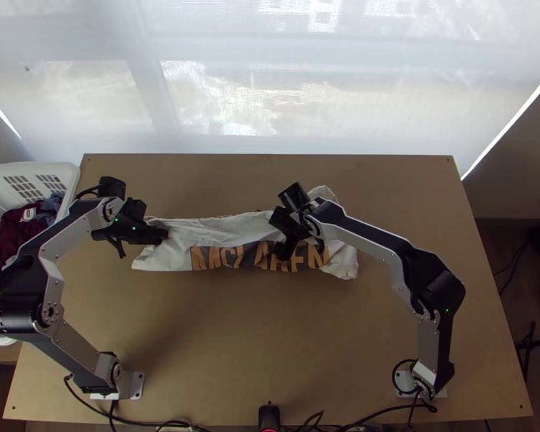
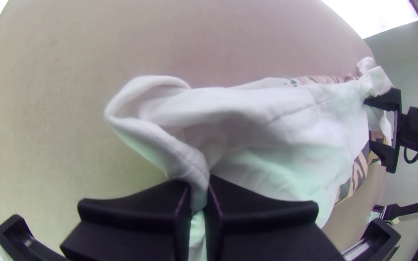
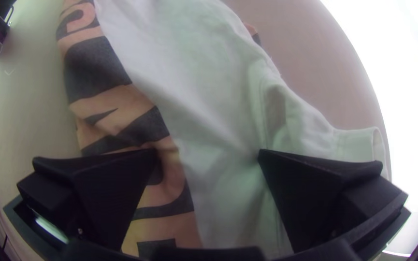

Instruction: Fold the t-shirt

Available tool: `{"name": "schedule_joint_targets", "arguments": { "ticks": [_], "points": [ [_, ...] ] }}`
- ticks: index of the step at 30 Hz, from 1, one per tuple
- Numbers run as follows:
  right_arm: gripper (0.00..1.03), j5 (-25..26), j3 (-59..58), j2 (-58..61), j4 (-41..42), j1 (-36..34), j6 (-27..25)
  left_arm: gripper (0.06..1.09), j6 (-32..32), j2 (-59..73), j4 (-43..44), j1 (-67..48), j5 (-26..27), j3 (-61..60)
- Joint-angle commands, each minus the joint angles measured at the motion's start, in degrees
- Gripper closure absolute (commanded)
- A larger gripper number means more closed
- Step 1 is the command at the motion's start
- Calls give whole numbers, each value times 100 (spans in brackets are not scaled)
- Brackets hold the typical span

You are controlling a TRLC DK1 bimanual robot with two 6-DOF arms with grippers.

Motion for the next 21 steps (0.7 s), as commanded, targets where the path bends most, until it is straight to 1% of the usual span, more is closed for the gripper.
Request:
{"name": "schedule_joint_targets", "arguments": {
  "ticks": [1,5,15,21],
  "points": [
    [5,-1,22,39,16,9,18,105,-78,-233,48,102,43,107],
    [5,-1,5,65,7,53,26,105,-122,-515,-154,120,201,353],
    [5,-1,22,109,16,53,18,105,-377,-814,-822,-205,992,1399],
    [5,-1,-4,162,16,53,44,105,-790,-849,-936,-575,1476,1926]
  ]
}}
